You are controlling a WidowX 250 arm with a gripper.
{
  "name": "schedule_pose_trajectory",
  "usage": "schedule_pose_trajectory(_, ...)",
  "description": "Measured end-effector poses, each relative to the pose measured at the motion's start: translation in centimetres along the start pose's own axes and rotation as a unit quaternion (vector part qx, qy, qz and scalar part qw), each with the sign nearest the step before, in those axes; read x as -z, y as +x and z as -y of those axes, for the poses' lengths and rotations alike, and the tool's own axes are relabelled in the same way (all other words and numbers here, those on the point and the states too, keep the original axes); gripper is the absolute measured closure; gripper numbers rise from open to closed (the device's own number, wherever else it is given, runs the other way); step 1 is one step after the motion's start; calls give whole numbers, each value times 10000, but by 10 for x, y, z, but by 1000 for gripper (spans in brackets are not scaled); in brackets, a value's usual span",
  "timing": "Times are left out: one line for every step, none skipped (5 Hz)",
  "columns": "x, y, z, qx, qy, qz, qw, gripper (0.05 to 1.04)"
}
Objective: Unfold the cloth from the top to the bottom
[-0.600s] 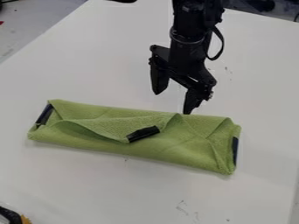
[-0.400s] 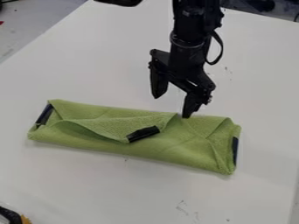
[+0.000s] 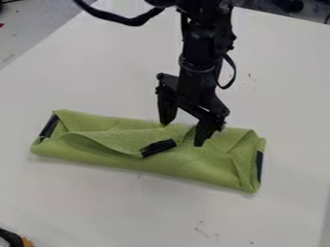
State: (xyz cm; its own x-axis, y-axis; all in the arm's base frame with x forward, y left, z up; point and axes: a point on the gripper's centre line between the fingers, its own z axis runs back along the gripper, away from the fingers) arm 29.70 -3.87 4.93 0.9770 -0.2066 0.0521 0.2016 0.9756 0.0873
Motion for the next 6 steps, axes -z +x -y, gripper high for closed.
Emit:
schedule_pose_trajectory(6,-5,-1,-135,-82,-24,9999,83)
schedule_pose_trajectory(11,-7,-7,-281,-150,-20,9995,83)
schedule_pose_trajectory(22,-9,-6,-271,-170,-158,9994,83)
schedule_pose_trajectory(28,-3,-6,-237,-191,-218,9993,83)
schedule_pose_trajectory(34,1,-8,-220,-227,-204,9993,93)
schedule_pose_trajectory(33,1,-10,-233,-180,-176,9994,177)
